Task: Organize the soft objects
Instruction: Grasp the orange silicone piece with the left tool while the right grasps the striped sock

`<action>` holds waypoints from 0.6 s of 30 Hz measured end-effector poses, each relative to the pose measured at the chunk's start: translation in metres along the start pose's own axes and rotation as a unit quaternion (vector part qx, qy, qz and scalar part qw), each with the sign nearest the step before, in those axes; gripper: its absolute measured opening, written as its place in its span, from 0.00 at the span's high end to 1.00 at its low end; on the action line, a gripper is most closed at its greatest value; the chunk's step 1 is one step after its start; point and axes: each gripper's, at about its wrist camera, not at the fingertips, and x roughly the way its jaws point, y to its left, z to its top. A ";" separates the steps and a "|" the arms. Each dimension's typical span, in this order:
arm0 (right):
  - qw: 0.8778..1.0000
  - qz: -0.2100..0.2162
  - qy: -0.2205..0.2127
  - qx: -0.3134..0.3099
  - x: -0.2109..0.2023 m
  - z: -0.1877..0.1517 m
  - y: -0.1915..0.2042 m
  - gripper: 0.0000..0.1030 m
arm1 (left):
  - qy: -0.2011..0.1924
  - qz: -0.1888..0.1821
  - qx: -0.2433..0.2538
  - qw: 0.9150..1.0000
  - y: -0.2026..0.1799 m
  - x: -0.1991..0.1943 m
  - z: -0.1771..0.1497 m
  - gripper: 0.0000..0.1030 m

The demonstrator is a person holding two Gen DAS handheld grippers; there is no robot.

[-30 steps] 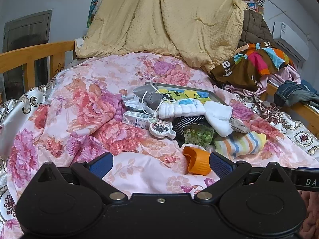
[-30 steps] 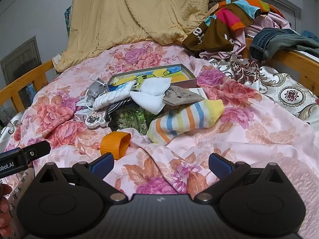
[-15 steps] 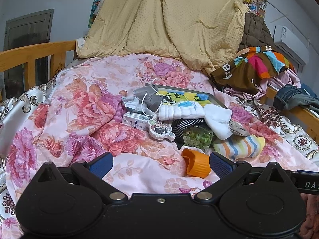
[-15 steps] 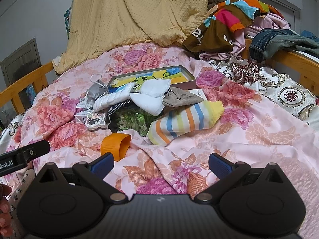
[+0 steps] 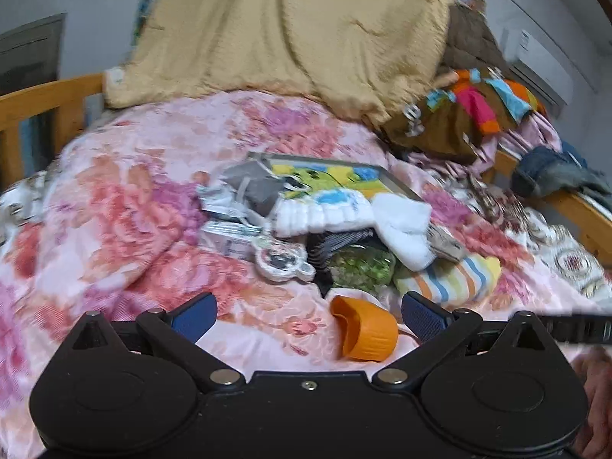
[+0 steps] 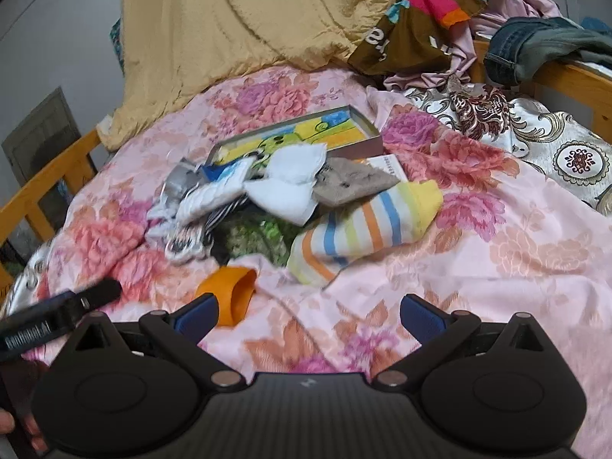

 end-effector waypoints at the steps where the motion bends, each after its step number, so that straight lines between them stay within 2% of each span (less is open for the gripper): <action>1: 1.000 0.000 0.001 0.006 0.004 0.004 -0.004 0.00 | 0.004 -0.009 0.008 1.000 -0.001 0.006 0.000 0.01; 4: 1.000 -0.001 0.004 0.021 0.018 0.016 -0.016 0.00 | 0.025 -0.035 0.033 0.999 -0.005 0.026 -0.001 0.01; 11: 0.999 0.013 0.012 0.040 0.054 0.040 -0.032 0.00 | 0.052 -0.040 0.081 0.995 -0.015 0.062 -0.004 0.01; 15: 0.998 0.017 0.025 0.047 0.079 0.047 -0.035 0.00 | 0.081 -0.049 0.060 0.994 -0.011 0.084 -0.004 0.01; 18: 0.998 0.022 0.038 0.053 0.096 0.049 -0.035 0.00 | 0.109 -0.056 0.022 0.992 -0.005 0.101 -0.006 0.01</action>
